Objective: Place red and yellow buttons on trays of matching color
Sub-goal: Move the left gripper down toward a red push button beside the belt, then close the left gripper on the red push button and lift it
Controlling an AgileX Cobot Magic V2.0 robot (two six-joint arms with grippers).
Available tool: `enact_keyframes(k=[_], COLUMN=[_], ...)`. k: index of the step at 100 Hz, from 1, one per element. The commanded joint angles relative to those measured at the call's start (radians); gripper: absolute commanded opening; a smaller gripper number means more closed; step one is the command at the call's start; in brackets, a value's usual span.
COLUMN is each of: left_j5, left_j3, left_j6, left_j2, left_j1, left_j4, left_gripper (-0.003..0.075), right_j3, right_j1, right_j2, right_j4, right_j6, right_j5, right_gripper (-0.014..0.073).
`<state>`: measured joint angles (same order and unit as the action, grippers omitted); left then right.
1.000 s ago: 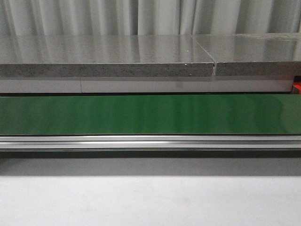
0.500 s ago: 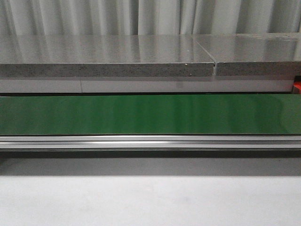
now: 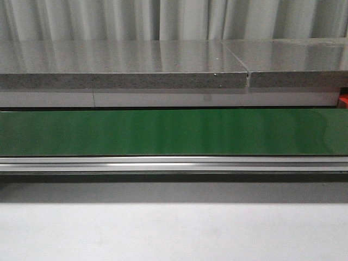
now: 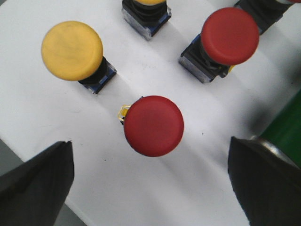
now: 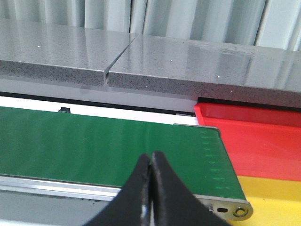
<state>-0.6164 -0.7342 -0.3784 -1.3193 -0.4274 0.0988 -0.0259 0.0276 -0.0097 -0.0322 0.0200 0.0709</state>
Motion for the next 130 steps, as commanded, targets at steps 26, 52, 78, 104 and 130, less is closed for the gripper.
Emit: enact_keyframes(k=[26, 52, 78, 104, 130], left_j5=[0.097, 0.122, 0.137, 0.132, 0.082], left_j3=[-0.032, -0.034, -0.034, -0.034, -0.034], left_j6=[-0.001, -0.001, -0.001, -0.001, 0.000], left_j2=[-0.071, -0.133, -0.135, -0.130, 0.015], left_j1=[-0.004, -0.004, -0.004, -0.004, 0.082], left_j4=[0.009, 0.009, 0.009, 0.006, 0.009], left_gripper=[0.0629, 0.0628, 0.0454, 0.0162, 0.0017], right_j3=[0.010, 0.010, 0.010, 0.010, 0.010], right_j1=[0.000, 0.000, 0.000, 0.000, 0.000], right_j2=[-0.017, -0.017, -0.017, -0.017, -0.017], right_j4=[-0.009, -0.009, -0.009, -0.009, -0.009], right_j6=[0.002, 0.002, 0.002, 0.002, 0.002], right_j5=[-0.081, -0.081, -0.081, -0.081, -0.081], right_gripper=[-0.0067, -0.0067, -0.0067, -0.0067, -0.0067])
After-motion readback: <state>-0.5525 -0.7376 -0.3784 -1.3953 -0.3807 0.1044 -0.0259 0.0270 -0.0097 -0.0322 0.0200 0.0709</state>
